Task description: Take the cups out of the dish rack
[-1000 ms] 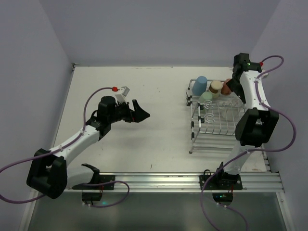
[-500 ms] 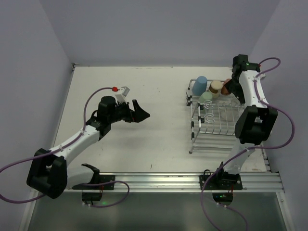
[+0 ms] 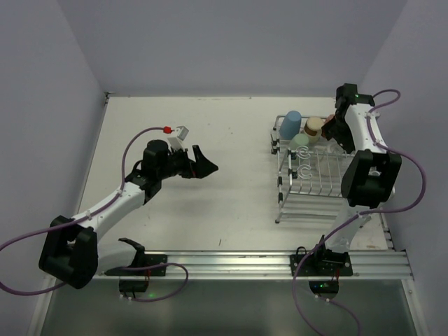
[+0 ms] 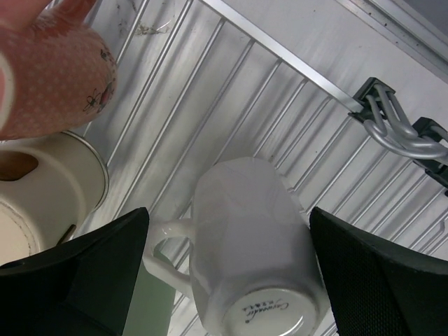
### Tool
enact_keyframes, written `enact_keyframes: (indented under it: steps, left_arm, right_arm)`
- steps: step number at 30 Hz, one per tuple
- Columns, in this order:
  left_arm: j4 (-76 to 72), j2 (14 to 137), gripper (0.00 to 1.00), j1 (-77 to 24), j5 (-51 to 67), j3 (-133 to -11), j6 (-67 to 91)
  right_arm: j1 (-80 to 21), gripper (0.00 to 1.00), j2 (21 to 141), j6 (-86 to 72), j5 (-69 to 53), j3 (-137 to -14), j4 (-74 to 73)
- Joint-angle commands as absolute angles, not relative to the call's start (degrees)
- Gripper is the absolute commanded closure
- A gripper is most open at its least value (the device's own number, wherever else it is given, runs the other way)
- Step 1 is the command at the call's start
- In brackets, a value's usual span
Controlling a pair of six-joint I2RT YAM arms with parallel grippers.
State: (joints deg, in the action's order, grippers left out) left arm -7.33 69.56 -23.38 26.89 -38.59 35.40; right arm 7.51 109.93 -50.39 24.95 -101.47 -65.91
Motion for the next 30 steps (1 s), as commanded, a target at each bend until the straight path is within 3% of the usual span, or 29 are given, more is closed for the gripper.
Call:
enact_keyframes:
  steps: [1, 21, 30]
  left_arm:
    - [-10.2, 69.87, 0.0, -23.29, 28.04, -38.41, 35.07]
    - [-10.2, 70.05, 0.0, -23.29, 28.04, -38.32, 35.25]
    - [-9.41, 69.79, 0.0, -23.29, 27.07, -38.58, 34.98]
  right_arm:
    - [7.12, 0.01, 110.56, -49.4, 21.71, -101.95, -63.28]
    - [6.86, 0.01, 104.42, -42.8, 21.71, -100.9, -57.22]
    - [0.45, 0.01, 97.21, -36.49, 32.14, -100.19, -53.35]
